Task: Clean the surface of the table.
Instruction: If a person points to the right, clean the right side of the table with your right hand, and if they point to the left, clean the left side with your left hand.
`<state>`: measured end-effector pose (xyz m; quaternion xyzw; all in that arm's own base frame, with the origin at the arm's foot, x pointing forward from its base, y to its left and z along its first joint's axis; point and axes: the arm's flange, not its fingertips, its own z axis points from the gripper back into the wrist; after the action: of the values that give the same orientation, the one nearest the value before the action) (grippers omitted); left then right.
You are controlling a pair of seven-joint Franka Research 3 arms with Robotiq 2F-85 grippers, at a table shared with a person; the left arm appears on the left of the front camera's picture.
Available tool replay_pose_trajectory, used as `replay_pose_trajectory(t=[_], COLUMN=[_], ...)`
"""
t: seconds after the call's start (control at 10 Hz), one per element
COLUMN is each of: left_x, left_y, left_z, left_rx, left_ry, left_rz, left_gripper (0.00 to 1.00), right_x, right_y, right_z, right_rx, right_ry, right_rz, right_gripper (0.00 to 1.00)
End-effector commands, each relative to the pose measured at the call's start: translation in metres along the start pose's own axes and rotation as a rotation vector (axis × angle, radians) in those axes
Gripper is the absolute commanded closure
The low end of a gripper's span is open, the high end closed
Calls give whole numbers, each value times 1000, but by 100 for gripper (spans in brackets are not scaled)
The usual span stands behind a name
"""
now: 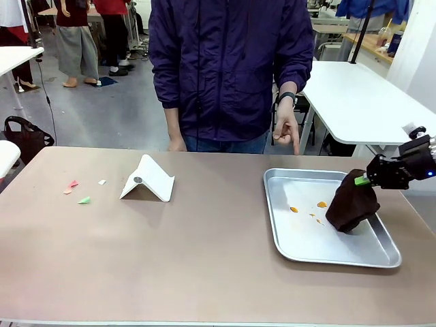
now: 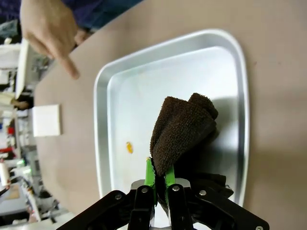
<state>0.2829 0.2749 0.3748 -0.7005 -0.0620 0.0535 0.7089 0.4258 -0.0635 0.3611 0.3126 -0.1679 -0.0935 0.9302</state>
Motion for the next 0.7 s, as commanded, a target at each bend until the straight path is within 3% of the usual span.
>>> replay_pose_trajectory(t=[0.0,0.3,0.6], left_x=[-3,-3,-3], left_y=[-3,-3,-3], left_z=[-1,-1,-1], left_rx=[-16,-16,-16], left_ry=[2,2,2], left_rz=[-20,-20,-20], left_gripper=[98,98,98], right_x=[-1,13,32], right_y=[13,17,9], right_z=[-24,-62,-86], right_rx=[-84,-87,-78], right_ry=[-44,17,-35], right_rz=[-20,-1,-18], right_gripper=[91,91,91])
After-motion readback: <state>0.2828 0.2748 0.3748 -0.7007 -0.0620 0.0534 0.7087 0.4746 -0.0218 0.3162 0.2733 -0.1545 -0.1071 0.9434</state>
